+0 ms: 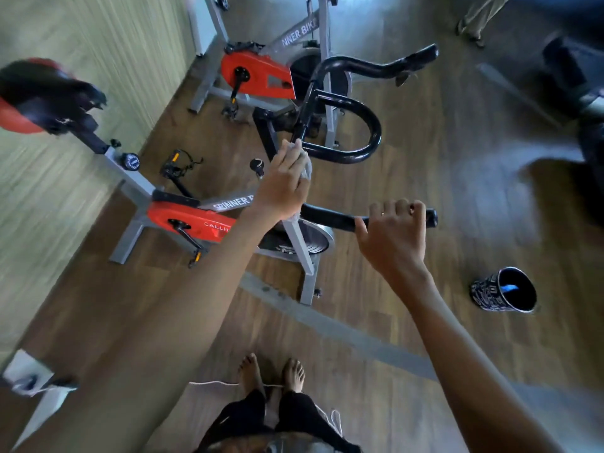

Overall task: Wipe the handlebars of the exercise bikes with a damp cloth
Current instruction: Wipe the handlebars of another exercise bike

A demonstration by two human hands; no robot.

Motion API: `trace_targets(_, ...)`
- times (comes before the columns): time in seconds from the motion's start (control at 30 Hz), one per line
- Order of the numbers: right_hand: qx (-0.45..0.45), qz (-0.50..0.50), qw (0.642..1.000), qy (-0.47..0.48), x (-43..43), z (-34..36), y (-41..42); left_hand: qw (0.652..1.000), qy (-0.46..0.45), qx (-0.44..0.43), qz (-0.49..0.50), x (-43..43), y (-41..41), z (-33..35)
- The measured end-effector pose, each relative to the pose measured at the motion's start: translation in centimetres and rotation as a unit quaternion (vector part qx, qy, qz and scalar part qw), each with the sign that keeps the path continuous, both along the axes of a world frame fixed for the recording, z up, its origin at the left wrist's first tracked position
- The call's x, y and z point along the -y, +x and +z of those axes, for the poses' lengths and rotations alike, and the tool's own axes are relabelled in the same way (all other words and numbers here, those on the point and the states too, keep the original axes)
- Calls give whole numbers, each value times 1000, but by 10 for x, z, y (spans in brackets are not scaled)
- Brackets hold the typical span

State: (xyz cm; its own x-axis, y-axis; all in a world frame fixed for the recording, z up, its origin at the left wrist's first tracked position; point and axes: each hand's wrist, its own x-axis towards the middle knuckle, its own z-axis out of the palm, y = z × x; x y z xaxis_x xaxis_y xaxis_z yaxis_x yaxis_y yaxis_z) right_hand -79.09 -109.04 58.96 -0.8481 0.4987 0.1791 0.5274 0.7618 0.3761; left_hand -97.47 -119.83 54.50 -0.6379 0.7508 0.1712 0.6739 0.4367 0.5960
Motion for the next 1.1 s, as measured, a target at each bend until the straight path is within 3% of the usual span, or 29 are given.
trace_targets(0.07,6,7,1000,4,0,-1,1,1000,5,-15,4,-2,1,3)
trace_targets(0.2,9,5,1000,21,-1,-2,2,985,56,-160,-22,16,32,-24)
trace_targets(0.37,15,34,999,28,-2,1,6,958,77,-275,-1,9,31,-23)
trace_targets(0.5,-59,108,992,7,-4,7,23,937,119,-329,-7,7,24,-20)
trace_targets(0.77,-294,106,945,-95,-45,30,91,926,215,-302,65,-36,63,26)
trace_targets(0.93,-299,34,915,-271,-110,53,128,936,231,-267,18,-108,117,108)
trace_targets(1.1,-271,1,912,-308,-177,62,165,943,179,-280,-12,-180,177,139)
